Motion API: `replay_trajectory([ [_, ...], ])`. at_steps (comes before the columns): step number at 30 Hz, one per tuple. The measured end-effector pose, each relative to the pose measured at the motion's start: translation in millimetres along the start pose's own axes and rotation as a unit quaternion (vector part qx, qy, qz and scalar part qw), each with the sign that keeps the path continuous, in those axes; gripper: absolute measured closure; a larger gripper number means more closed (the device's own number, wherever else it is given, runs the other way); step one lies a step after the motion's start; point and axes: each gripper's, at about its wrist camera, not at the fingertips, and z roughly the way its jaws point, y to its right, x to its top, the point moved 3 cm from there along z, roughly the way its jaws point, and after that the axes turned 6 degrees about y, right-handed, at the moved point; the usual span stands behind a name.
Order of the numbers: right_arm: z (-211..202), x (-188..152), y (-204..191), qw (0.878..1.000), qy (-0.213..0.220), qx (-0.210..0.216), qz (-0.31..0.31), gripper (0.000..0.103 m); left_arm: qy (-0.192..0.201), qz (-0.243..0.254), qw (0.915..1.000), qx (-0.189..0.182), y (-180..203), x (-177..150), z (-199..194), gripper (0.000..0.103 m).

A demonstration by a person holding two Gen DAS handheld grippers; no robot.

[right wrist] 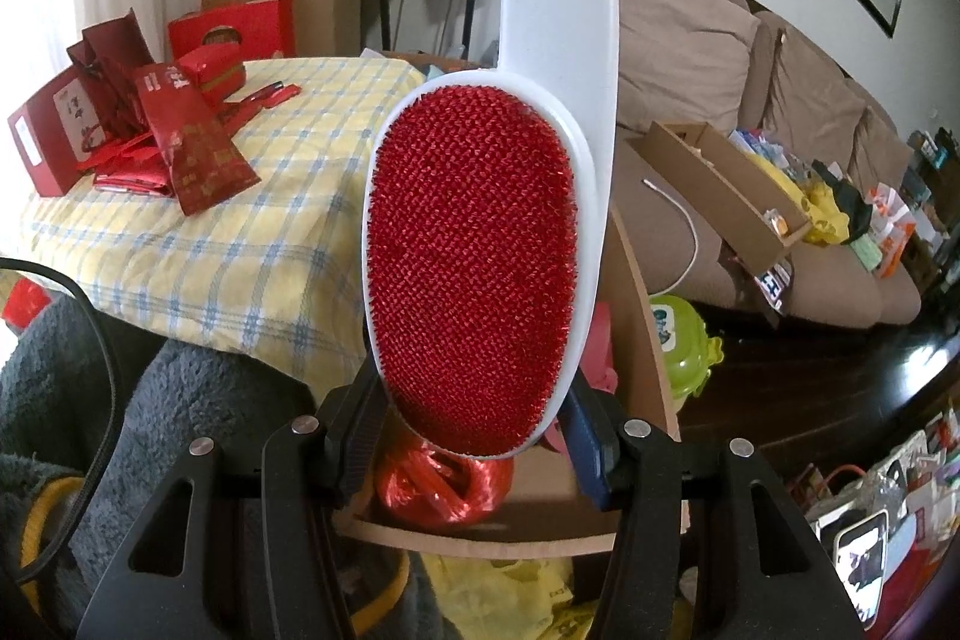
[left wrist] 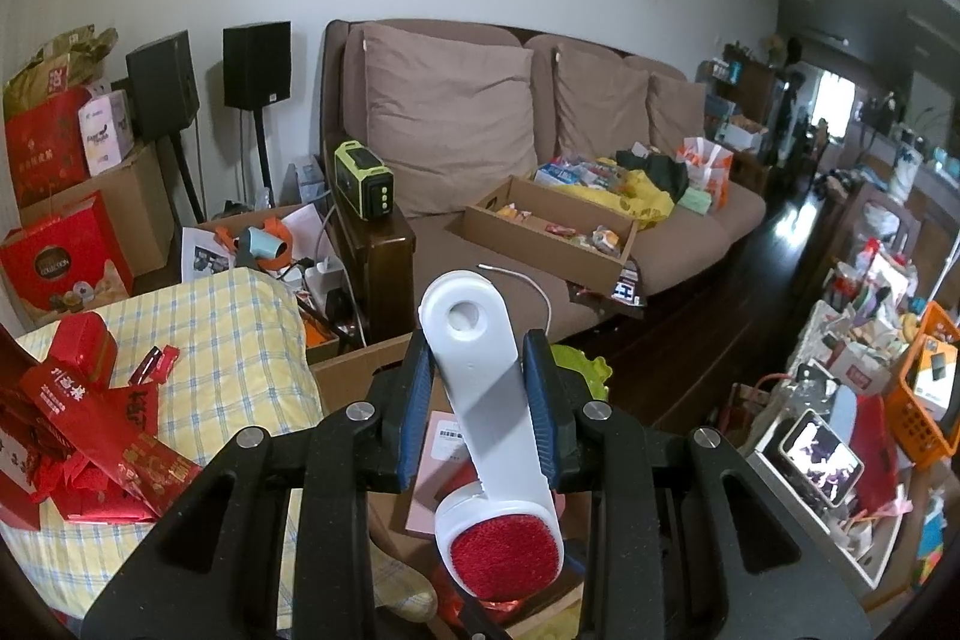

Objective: Organize objects
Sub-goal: 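Move the lint roller with both grippers over the open cardboard box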

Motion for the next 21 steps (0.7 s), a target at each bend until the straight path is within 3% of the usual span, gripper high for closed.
replay_trajectory([
  [21,6,-7,3,1.000,-0.018,-0.001,-0.013,0.048,-0.019,0.005,0.9998,0.007,-1,-12,10,0.074],
])
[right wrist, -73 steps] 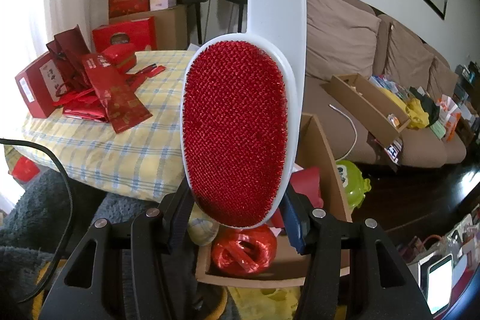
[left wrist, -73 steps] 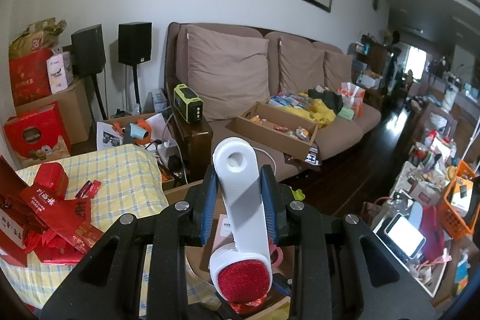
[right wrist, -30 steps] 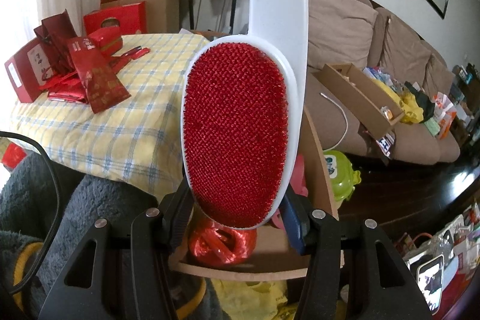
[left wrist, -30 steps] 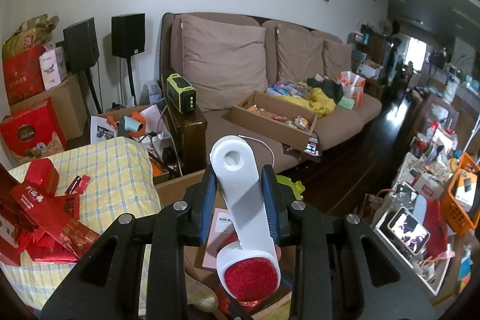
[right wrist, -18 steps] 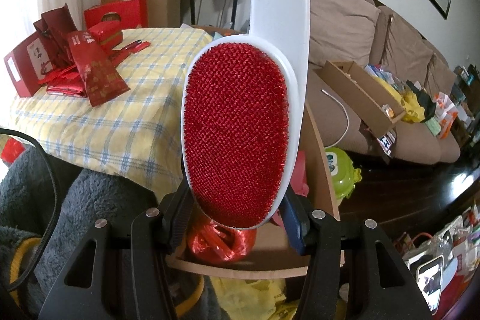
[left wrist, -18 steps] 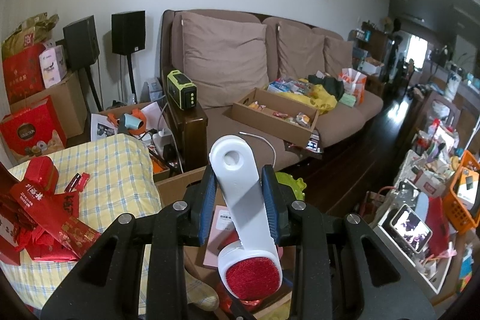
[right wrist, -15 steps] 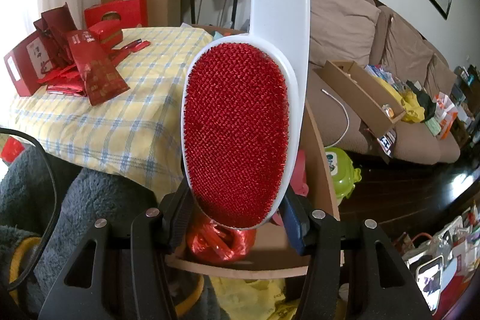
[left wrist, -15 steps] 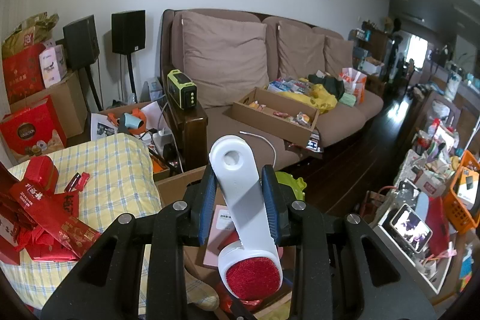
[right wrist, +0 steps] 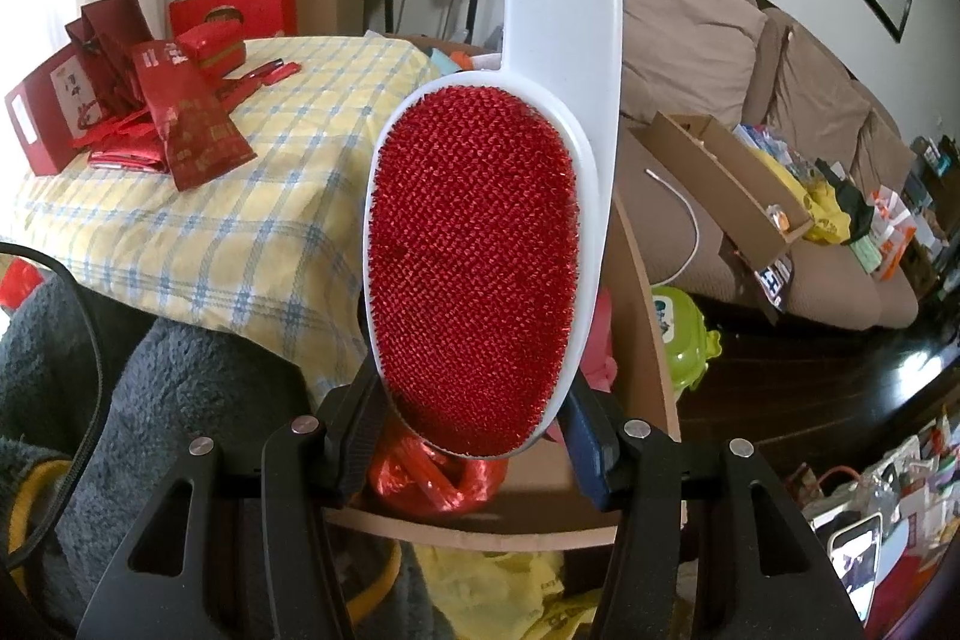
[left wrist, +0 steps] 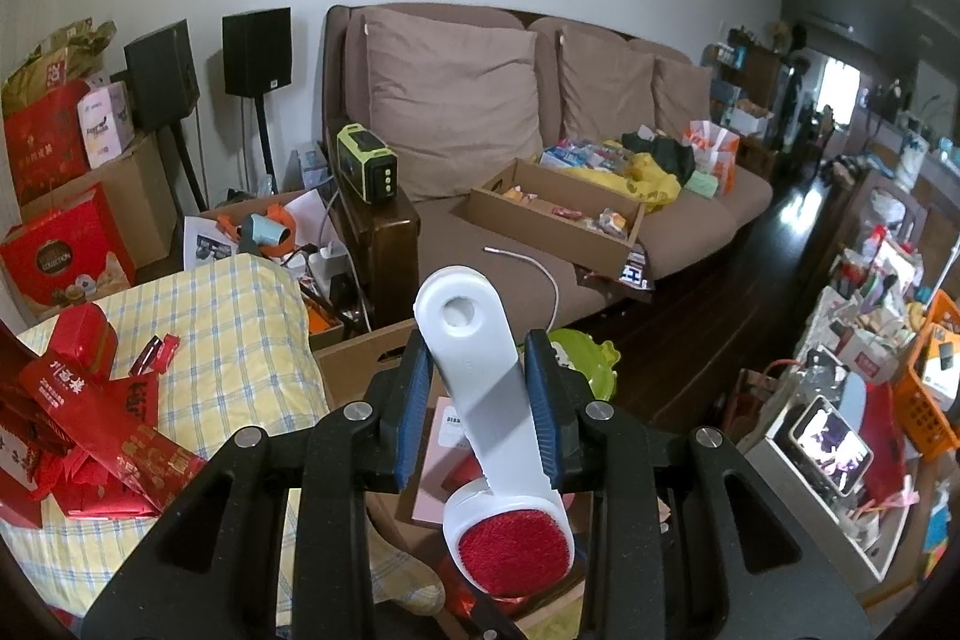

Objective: Organize objects
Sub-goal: 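Move the lint roller with both grippers over the open cardboard box, then lower the lint roller with both grippers into the cardboard box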

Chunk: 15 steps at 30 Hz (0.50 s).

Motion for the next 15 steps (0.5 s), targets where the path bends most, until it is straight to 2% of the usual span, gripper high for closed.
replay_trajectory([
  [15,8,-6,1,1.000,-0.020,0.002,-0.006,0.048,-0.020,0.001,0.9998,0.001,0,-7,12,0.073],
])
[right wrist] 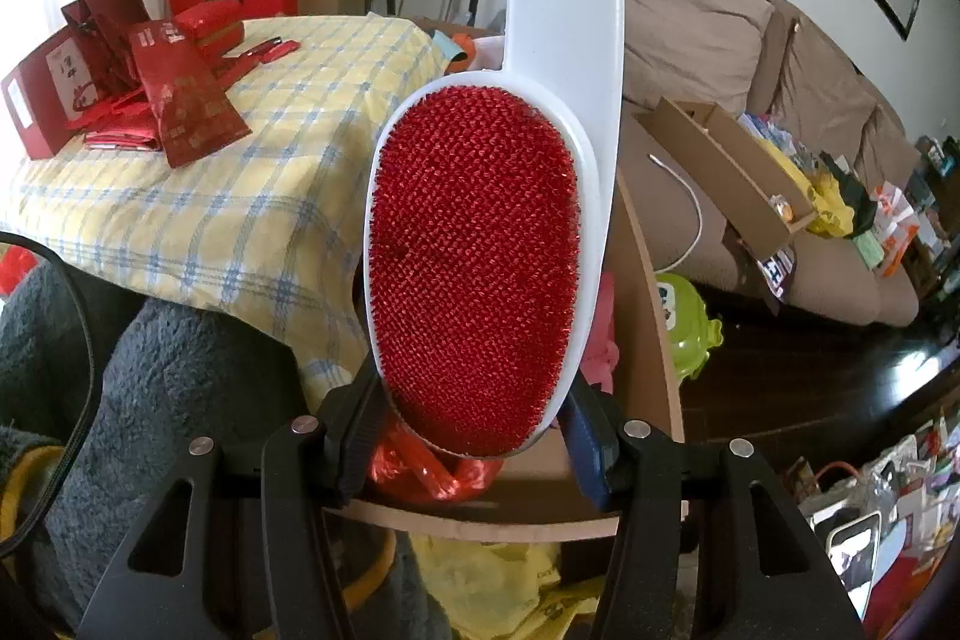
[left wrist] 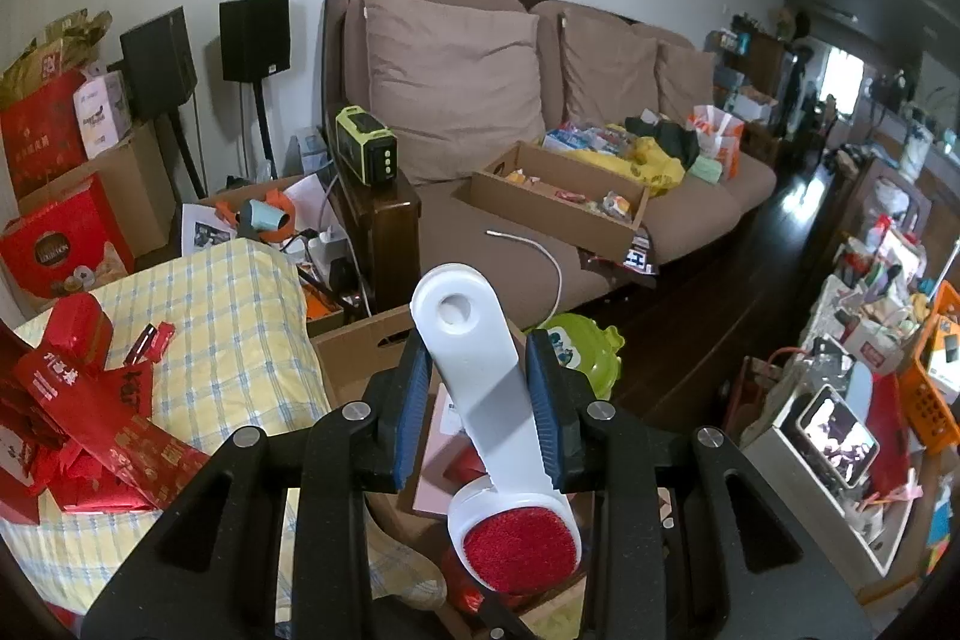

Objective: Organize objects
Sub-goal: 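Lower the lint roller with both grippers into the cardboard box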

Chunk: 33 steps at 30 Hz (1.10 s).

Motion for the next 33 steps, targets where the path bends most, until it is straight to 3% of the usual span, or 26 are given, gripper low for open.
replay_trajectory([
  [33,19,-15,0,0.999,-0.036,0.006,-0.007,0.048,-0.038,-0.016,0.9991,-0.007,-9,-19,30,0.073],
])
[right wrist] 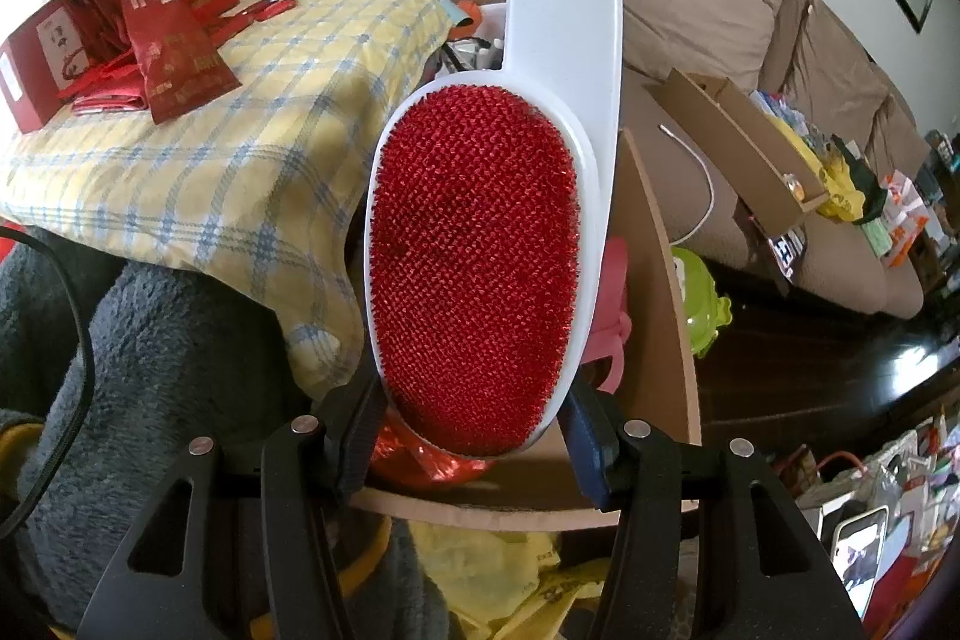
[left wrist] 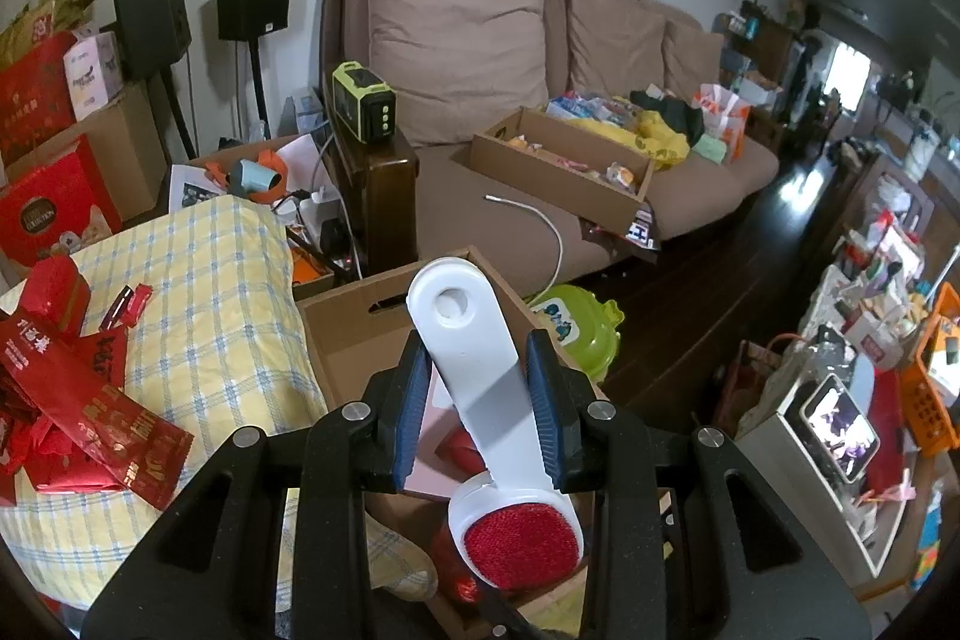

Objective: Organize objects
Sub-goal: 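Lower the lint roller with both grippers into the cardboard box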

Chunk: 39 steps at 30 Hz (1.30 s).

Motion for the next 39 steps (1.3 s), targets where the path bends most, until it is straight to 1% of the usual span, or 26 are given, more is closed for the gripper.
replay_trajectory([
  [20,21,-12,3,1.000,-0.014,0.006,0.009,0.048,-0.021,0.010,0.9997,0.005,2,-16,28,0.072],
  [27,35,-19,5,1.000,-0.015,0.009,0.017,0.048,-0.027,0.034,0.9990,0.009,8,-26,41,0.072],
  [39,49,-27,3,0.999,-0.020,0.006,0.026,0.048,-0.033,0.039,0.9986,0.007,8,-38,54,0.071],
])
